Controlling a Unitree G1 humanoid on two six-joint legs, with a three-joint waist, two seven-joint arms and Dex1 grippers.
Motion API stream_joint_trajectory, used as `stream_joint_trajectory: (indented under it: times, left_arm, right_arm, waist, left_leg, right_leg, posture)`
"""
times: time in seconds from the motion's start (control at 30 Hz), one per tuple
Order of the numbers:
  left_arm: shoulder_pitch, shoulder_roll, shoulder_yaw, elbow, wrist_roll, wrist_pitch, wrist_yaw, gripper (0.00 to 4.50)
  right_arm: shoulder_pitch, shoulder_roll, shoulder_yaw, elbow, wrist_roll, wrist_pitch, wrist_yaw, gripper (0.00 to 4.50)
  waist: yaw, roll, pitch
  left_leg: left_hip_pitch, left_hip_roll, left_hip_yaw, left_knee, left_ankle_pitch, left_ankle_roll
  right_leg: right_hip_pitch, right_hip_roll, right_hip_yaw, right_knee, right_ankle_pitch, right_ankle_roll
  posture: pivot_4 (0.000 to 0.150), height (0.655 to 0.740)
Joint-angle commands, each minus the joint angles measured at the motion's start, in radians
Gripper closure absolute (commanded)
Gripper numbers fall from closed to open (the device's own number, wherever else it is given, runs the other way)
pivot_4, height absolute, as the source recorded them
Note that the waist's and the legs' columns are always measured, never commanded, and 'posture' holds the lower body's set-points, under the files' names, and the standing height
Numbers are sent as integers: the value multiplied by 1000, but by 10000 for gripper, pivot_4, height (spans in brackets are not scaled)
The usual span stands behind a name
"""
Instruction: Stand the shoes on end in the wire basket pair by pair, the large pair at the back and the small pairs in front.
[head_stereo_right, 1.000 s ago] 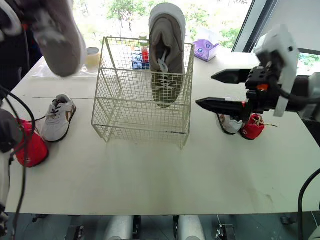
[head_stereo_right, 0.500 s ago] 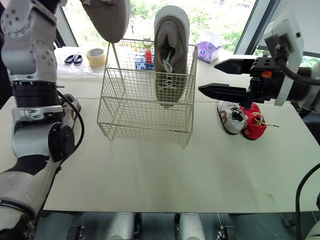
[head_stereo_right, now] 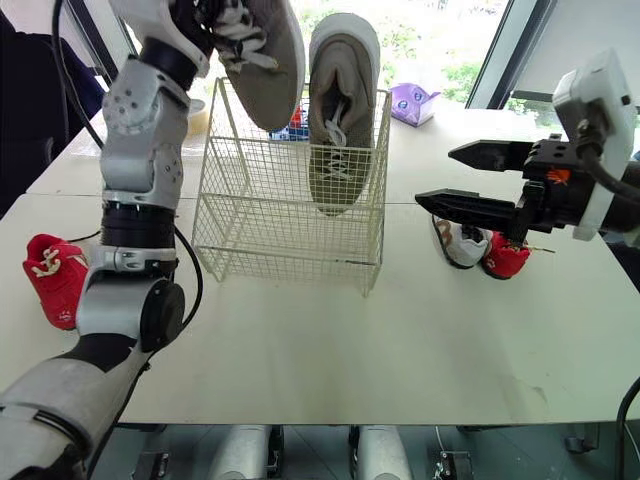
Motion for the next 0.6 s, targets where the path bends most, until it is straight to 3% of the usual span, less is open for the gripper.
stream_joint_trajectory:
  times: [0.03,0.3,0.33,0.53,0.6]
  left_arm:
    - [36,-2,-20,-81,34,-14,33,39604]
    - [196,5,-29,-281,-10,172,13,39604]
    - [207,10,-21,-308,-24,202,11,29817]
    - [249,49,6,-504,-132,413,-19,2441]
    - [257,84,25,-578,-187,511,-40,2441]
  right_arm:
    - [14,5,-31,-21,7,-30,-14,0]
    - [10,31,13,-7,-8,-85,-20,0]
    - [9,34,20,-5,-10,-91,-18,0]
    - [1,55,53,14,-39,-140,-2,0]
    - [2,66,63,23,-49,-157,4,0]
  waist:
    - [1,0,0]
    - [-1,1,-1]
    - [-1,1,-1]
    - [0,1,-1]
    - [0,1,0]
  left_leg:
    - [0,0,0,0,0,0]
    - [1,0,0,1,0,0]
    - [1,0,0,1,0,0]
    - [1,0,-1,1,0,0]
    - [1,0,-1,1,0,0]
  right_leg:
    - [0,0,0,0,0,0]
    - [2,0,0,0,0,0]
    - [2,0,0,0,0,0]
    - [2,0,0,0,0,0]
    - [2,0,0,0,0,0]
  posture:
    - [1500,6552]
    - [1500,6552]
    - [1500,6552]
    - [1500,6552]
    - [1500,6552]
